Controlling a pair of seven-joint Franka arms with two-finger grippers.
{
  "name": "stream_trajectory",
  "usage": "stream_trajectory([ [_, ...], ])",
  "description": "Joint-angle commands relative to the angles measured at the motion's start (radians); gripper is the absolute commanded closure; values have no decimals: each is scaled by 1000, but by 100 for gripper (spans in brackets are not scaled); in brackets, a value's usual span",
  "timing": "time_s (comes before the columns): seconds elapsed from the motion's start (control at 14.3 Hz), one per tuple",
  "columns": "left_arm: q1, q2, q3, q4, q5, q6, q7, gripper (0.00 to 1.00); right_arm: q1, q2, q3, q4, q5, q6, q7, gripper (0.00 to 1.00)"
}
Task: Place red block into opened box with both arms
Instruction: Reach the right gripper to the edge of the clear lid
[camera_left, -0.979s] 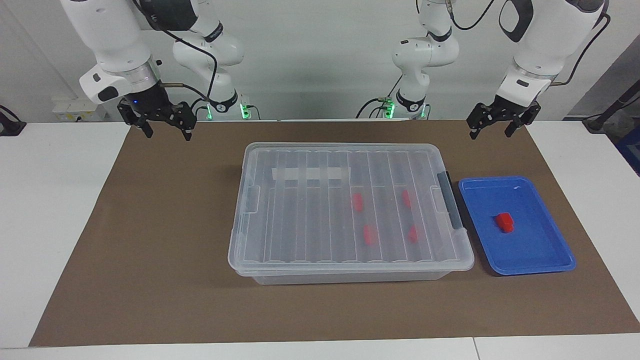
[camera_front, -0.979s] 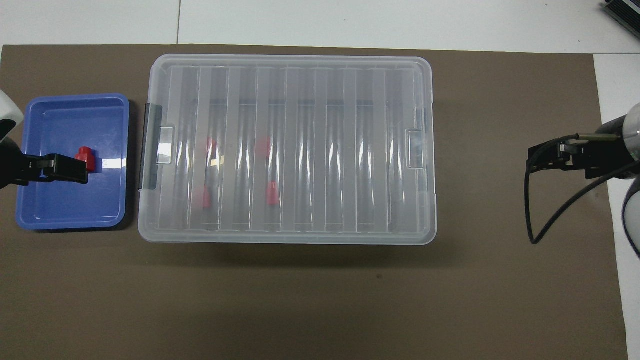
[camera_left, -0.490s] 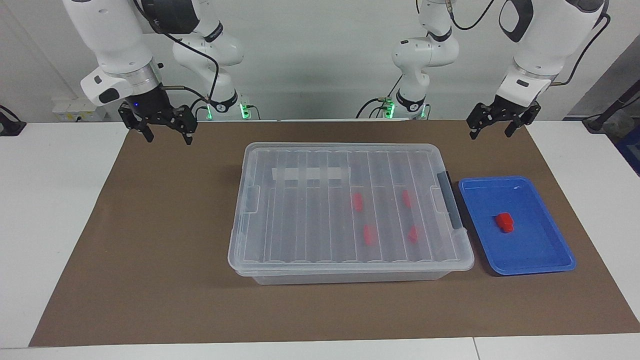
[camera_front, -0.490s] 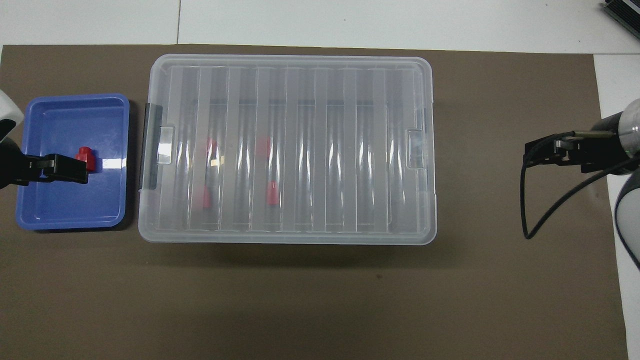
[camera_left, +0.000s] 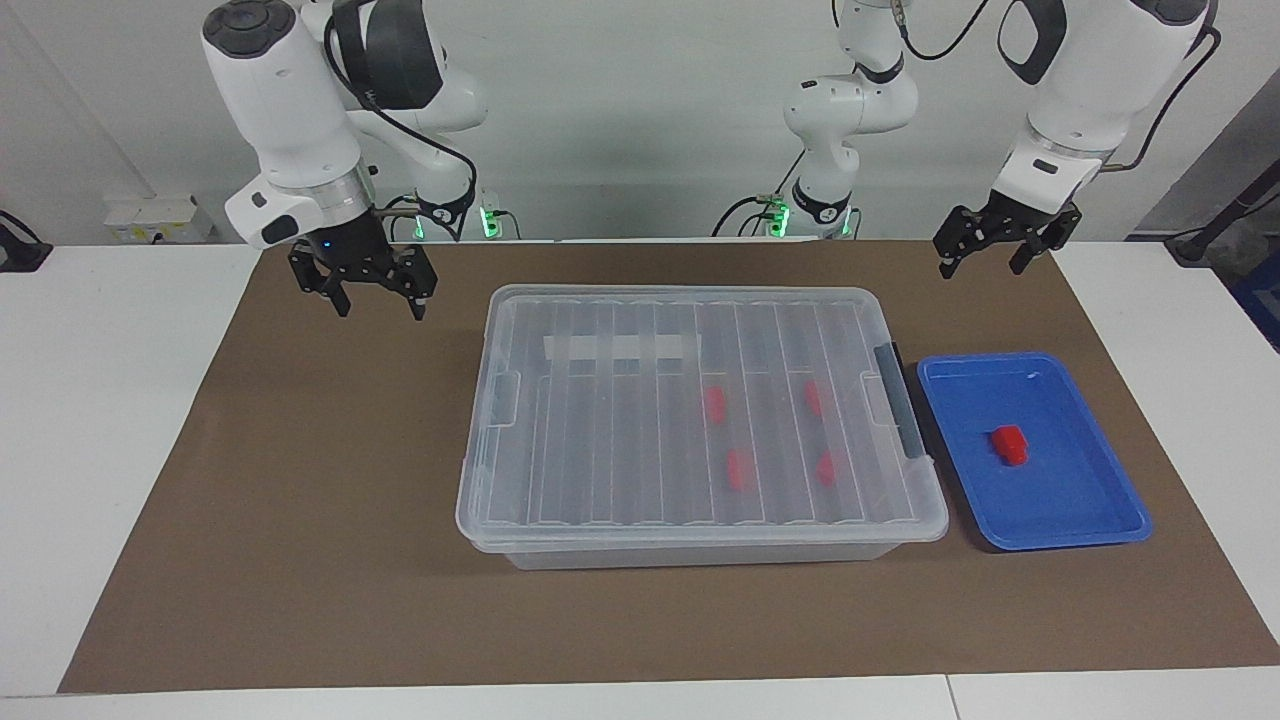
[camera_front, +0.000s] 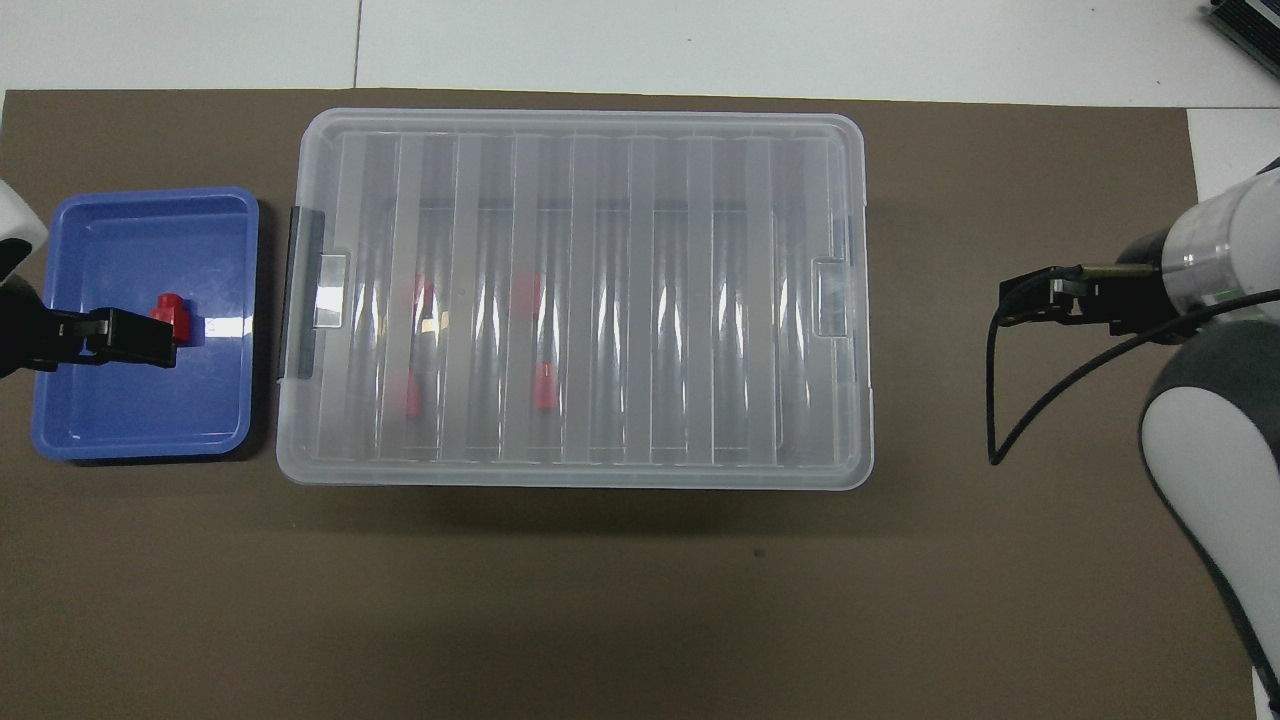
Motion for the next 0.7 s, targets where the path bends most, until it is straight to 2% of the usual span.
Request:
stream_trajectory([
  [0.0,4,-13,2,-11,-7,-10,-6,0,27,28,3,-25,13,64,45,0],
  [0.35,4,-13,2,-11,-7,-10,-6,0,70,106,3,-31,13,171,98,0],
  [0.63,4,-13,2,-11,-7,-9,-6,0,112,151,3,-31,-1,187,114,0],
])
